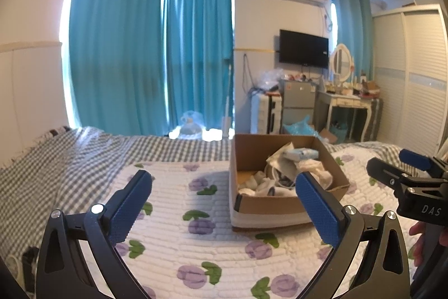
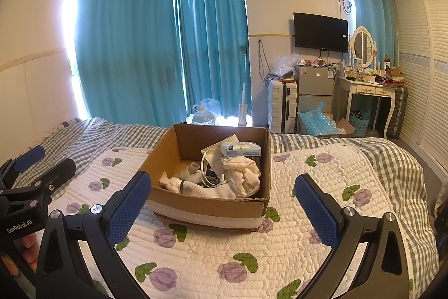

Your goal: Organize soft objects

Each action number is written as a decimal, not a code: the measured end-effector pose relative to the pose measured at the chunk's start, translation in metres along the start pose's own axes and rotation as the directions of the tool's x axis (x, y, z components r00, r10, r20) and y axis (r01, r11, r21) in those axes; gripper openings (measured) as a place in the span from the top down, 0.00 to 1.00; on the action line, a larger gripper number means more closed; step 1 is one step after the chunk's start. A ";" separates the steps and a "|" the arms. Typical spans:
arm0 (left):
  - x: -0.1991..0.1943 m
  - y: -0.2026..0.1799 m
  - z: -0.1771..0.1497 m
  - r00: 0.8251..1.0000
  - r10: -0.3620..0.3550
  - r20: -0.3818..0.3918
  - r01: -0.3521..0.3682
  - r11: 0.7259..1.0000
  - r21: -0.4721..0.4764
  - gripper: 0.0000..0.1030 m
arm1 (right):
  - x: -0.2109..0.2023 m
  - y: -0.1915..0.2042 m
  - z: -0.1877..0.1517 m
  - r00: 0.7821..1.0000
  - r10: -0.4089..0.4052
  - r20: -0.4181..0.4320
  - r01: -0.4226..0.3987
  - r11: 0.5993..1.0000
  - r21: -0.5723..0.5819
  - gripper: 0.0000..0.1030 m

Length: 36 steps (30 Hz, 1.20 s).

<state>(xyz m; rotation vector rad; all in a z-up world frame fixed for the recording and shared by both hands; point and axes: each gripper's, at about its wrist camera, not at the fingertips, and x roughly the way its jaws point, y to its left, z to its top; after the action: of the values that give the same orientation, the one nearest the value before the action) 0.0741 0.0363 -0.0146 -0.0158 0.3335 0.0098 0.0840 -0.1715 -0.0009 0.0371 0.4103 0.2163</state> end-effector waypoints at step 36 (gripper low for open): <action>0.000 -0.001 0.001 1.000 0.001 -0.004 -0.001 1.000 0.013 0.00 | 0.001 -0.001 -0.004 1.000 -0.011 -0.015 0.011 1.000 -0.008 0.00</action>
<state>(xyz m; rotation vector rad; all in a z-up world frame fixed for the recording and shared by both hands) 0.0747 0.0354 -0.0142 -0.0027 0.3375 0.0089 0.0833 -0.1724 -0.0051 0.0252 0.4246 0.2073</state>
